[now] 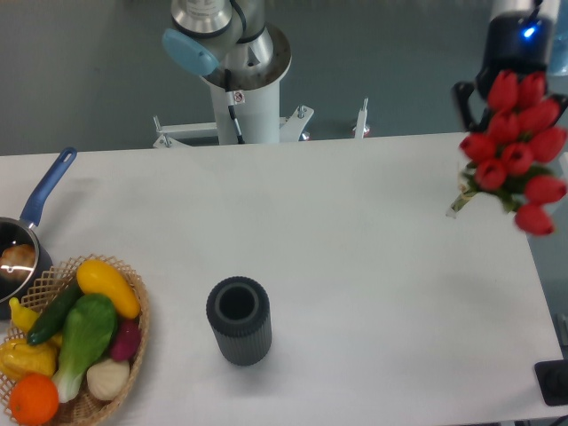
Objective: Place the flowers on the table
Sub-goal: 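Carry the red tulip bunch in the gripper toward the table center, then lower the held tulips onto the table beside the black container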
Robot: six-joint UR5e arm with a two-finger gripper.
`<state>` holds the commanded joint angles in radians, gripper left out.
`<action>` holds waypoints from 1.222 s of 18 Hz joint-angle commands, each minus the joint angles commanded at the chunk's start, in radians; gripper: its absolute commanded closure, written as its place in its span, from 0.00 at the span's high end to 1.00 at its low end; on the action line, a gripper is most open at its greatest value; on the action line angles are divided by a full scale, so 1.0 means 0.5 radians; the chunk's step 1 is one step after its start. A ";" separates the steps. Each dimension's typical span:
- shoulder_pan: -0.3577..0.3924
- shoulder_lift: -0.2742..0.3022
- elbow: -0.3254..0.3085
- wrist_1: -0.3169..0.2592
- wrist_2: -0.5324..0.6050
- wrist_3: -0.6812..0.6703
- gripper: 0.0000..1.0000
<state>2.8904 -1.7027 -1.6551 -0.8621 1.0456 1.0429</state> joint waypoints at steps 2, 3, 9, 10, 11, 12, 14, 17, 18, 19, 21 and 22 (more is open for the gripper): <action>-0.077 -0.012 -0.012 -0.024 0.209 0.037 0.38; -0.096 -0.028 -0.021 -0.049 0.322 0.040 0.38; -0.286 -0.132 -0.080 -0.071 0.688 0.043 0.40; -0.326 -0.165 -0.089 -0.074 0.685 0.040 0.40; -0.347 -0.199 -0.089 -0.083 0.676 0.043 0.40; -0.357 -0.227 -0.086 -0.083 0.679 0.043 0.40; -0.369 -0.310 -0.089 -0.098 0.688 0.040 0.40; -0.378 -0.353 -0.135 -0.107 0.679 0.040 0.40; -0.381 -0.368 -0.135 -0.110 0.679 0.037 0.40; -0.384 -0.408 -0.138 -0.110 0.676 0.037 0.40; -0.384 -0.433 -0.160 -0.110 0.673 0.031 0.52; -0.384 -0.448 -0.160 -0.110 0.673 0.025 0.52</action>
<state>2.6983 -1.9266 -1.7349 -0.9173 1.3821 1.0554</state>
